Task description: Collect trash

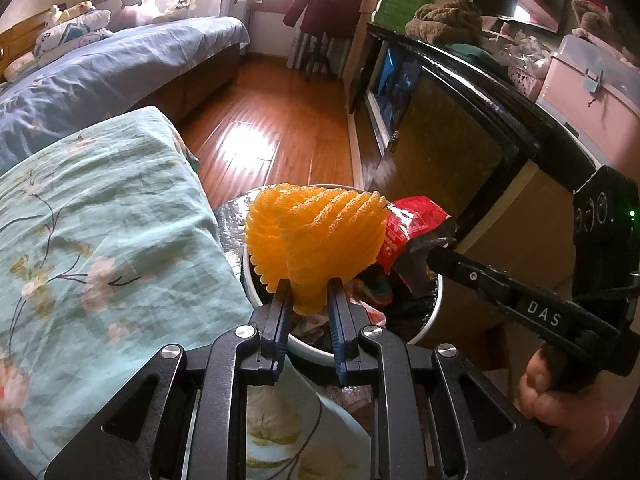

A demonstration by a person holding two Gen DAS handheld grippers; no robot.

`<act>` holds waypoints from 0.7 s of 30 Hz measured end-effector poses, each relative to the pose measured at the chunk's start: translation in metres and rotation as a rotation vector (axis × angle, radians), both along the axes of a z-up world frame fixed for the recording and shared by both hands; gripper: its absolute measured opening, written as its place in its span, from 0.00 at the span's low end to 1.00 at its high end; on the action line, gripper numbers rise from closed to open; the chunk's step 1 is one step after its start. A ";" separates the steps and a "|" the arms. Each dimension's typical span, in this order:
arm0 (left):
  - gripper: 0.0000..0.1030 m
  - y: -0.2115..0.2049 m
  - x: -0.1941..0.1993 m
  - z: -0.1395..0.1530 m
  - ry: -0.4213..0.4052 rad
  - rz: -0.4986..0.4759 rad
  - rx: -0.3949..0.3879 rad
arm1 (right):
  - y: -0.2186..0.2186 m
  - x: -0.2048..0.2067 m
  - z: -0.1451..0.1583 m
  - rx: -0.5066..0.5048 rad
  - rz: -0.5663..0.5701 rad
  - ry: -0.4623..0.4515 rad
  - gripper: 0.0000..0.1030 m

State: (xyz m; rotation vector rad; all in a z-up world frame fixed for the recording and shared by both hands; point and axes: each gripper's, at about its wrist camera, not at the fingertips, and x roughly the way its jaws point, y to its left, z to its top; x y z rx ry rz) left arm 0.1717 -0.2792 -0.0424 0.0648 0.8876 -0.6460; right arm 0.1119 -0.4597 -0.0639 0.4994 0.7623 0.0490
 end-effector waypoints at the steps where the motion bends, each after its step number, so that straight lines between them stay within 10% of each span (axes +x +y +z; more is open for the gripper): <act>1: 0.15 -0.001 0.000 0.000 0.001 0.000 0.001 | -0.001 0.001 0.000 0.000 0.000 0.001 0.00; 12: 0.40 0.004 0.001 0.003 0.004 0.023 -0.019 | -0.007 0.002 0.002 0.019 -0.023 0.012 0.09; 16: 0.46 0.014 -0.002 0.005 -0.004 0.044 -0.028 | -0.004 -0.005 0.005 0.026 -0.033 -0.007 0.40; 21: 0.47 0.036 -0.010 0.008 -0.004 0.087 -0.058 | 0.007 -0.015 0.016 0.018 -0.027 -0.037 0.47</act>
